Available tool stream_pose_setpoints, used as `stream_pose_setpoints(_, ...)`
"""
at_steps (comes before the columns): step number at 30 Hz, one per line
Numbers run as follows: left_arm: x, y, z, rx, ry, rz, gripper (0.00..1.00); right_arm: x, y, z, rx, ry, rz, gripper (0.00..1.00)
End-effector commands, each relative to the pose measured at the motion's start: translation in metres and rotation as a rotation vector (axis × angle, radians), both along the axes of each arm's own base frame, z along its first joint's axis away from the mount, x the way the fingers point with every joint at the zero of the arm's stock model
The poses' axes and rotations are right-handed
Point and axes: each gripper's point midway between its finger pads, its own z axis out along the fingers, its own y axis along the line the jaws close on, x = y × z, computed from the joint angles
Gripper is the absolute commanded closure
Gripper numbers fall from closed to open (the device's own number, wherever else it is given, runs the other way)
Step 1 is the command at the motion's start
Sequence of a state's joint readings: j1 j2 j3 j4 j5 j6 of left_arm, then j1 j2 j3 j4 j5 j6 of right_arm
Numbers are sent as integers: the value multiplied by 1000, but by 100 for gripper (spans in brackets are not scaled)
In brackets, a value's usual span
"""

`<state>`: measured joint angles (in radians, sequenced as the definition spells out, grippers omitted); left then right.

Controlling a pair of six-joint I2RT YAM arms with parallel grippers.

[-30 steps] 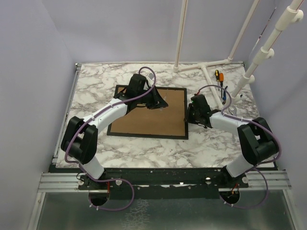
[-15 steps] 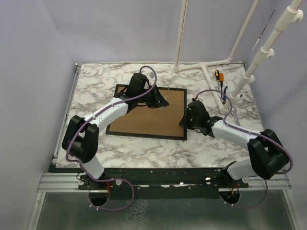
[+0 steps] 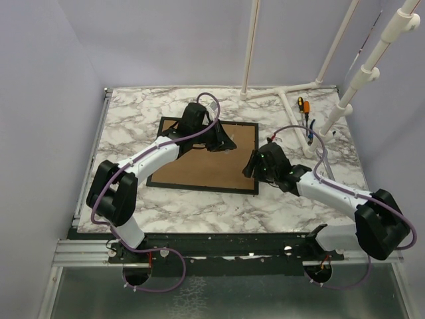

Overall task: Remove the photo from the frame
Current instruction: Adjust the photo frame at the center of the board.

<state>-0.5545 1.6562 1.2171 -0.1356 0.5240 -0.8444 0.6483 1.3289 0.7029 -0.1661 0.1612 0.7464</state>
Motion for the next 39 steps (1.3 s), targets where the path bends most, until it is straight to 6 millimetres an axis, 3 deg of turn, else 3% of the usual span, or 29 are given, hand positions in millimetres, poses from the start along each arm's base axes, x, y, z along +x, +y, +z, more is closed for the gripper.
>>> stream_pose_setpoints(1,5,-8,12,-21,-40,-13,100,2,-22,12,-61,-52,-71,29)
stream_pose_setpoints(4,5,-10,13,-22,-40,-15,100,6,-30,19,-93,-77,-95,16)
stream_pose_setpoints(7,5,-11,11,-19,-41,-16,100,13,-34,25,-111,-89,-106,13)
stream_pose_setpoints(19,8,-12,3,-8,-31,-14,100,47,-41,32,-13,-96,-98,14)
stream_pose_setpoints(39,14,-22,11,-18,-67,10,100,49,-36,29,18,-134,-67,14)
